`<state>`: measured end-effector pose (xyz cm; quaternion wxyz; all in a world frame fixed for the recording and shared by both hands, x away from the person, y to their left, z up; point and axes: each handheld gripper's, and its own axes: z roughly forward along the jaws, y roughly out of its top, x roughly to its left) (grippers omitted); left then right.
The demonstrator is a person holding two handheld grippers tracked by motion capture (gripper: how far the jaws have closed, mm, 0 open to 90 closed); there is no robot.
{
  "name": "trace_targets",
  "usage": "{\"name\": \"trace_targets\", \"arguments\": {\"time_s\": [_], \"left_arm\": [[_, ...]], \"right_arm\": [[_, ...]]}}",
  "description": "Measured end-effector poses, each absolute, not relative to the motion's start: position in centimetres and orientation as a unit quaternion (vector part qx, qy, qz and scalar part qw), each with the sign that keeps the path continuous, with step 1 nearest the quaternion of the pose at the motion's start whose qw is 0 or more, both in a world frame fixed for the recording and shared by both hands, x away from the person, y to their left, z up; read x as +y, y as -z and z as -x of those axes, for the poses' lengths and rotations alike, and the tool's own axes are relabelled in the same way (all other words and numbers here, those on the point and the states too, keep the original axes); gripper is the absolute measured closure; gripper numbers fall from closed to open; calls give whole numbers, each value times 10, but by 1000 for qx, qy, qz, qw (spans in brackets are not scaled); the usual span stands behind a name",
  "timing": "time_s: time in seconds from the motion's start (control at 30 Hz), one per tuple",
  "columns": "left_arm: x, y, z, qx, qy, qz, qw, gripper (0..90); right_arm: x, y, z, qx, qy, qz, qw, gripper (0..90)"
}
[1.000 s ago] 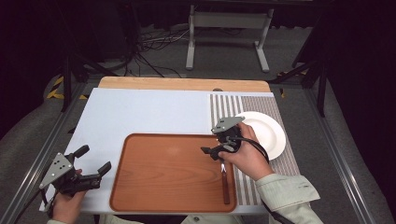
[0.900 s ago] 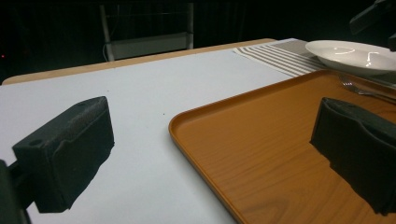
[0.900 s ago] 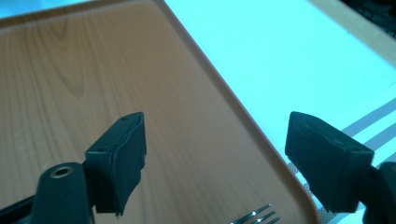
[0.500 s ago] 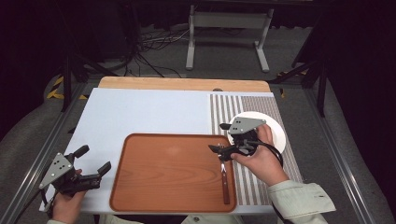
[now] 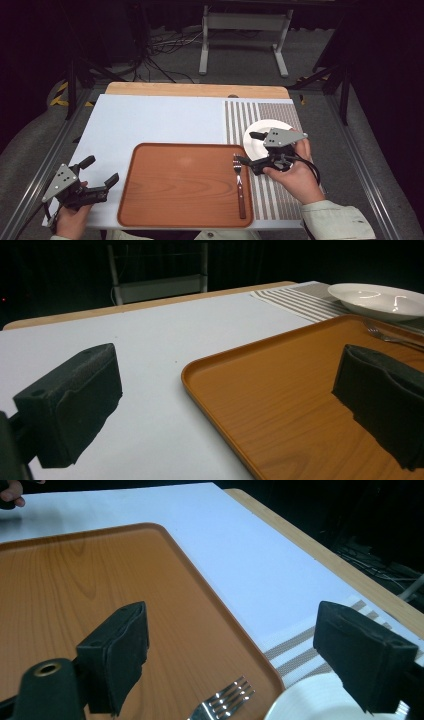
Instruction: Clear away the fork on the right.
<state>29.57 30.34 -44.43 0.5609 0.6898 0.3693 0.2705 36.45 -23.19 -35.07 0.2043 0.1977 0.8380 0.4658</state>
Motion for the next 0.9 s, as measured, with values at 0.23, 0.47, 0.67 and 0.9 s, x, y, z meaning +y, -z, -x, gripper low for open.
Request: {"name": "trace_targets", "arguments": {"time_s": [0.23, 0.47, 0.67, 0.9], "left_arm": [[303, 444, -296, 370, -271, -689, 561, 2], [303, 444, -296, 370, -271, -689, 561, 2], [303, 444, -295, 371, -272, -688, 562, 2], [304, 444, -296, 371, -271, -688, 561, 2]], "right_arm": [[-250, 351, -357, 829, -473, -205, 215, 155], [-263, 356, -350, 816, -490, -208, 225, 155], [-277, 369, -342, 794, -519, -217, 230, 153], [-291, 385, -336, 775, -540, -232, 233, 153]]}}
